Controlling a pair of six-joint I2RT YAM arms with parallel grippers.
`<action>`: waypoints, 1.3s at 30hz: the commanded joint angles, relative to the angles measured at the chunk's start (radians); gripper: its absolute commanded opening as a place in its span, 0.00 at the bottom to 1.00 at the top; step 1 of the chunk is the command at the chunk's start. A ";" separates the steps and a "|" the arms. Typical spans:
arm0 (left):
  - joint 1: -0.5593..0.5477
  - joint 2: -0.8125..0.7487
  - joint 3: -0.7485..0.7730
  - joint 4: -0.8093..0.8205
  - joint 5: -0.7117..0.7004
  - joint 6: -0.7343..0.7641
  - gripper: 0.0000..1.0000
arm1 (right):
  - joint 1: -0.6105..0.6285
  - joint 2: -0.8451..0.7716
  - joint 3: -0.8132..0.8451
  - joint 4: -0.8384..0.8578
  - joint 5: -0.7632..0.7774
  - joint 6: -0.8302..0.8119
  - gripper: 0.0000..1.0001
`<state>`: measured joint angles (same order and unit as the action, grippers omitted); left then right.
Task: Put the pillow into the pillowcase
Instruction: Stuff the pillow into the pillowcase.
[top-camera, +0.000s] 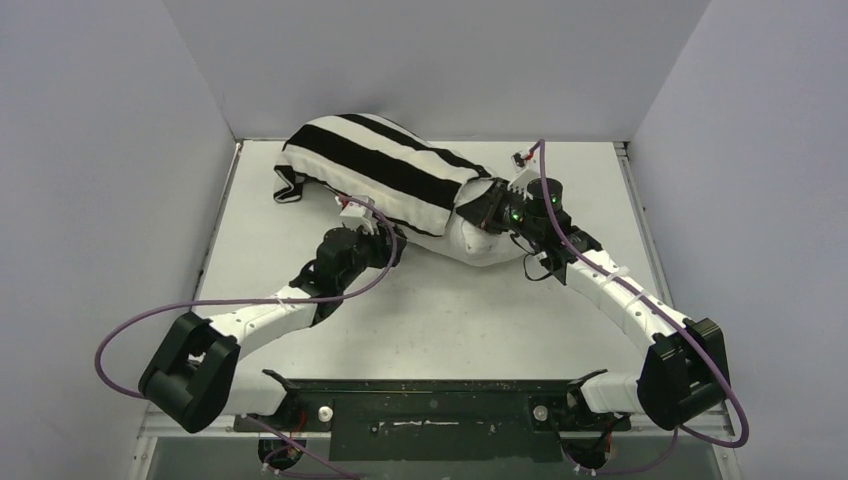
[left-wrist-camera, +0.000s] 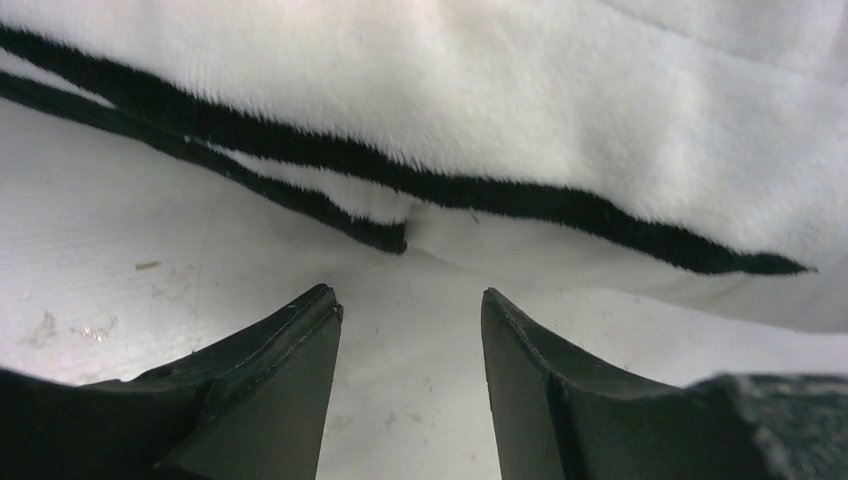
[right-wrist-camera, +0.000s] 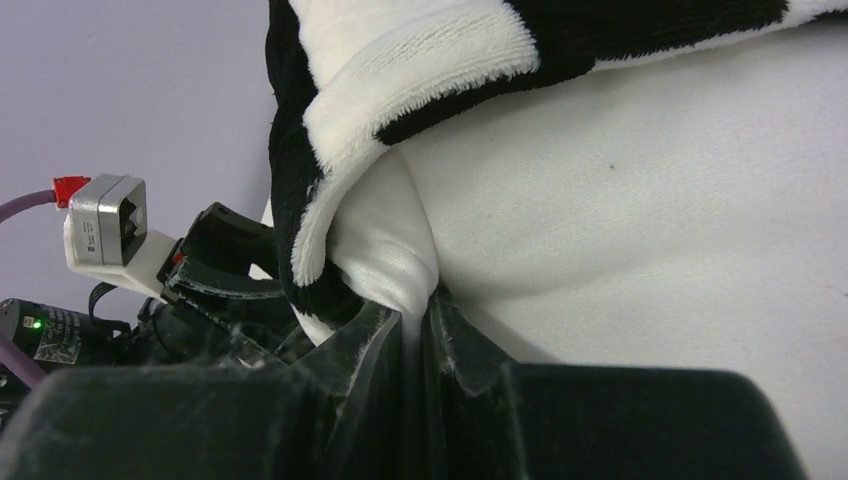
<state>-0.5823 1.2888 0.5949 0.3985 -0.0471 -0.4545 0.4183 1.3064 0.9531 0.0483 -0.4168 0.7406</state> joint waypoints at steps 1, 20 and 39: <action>-0.010 0.077 0.051 0.230 -0.117 0.065 0.53 | -0.007 -0.020 0.035 0.136 0.002 0.039 0.00; -0.046 -0.019 0.473 -0.033 -0.068 0.298 0.00 | -0.037 0.000 0.198 0.263 -0.111 0.250 0.00; -0.183 0.028 0.647 -0.160 0.587 0.100 0.00 | -0.055 0.074 -0.047 0.436 0.227 0.411 0.00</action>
<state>-0.6609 1.3132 1.1358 0.0631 0.2108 -0.2749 0.3603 1.3457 0.9218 0.2775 -0.3462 1.0576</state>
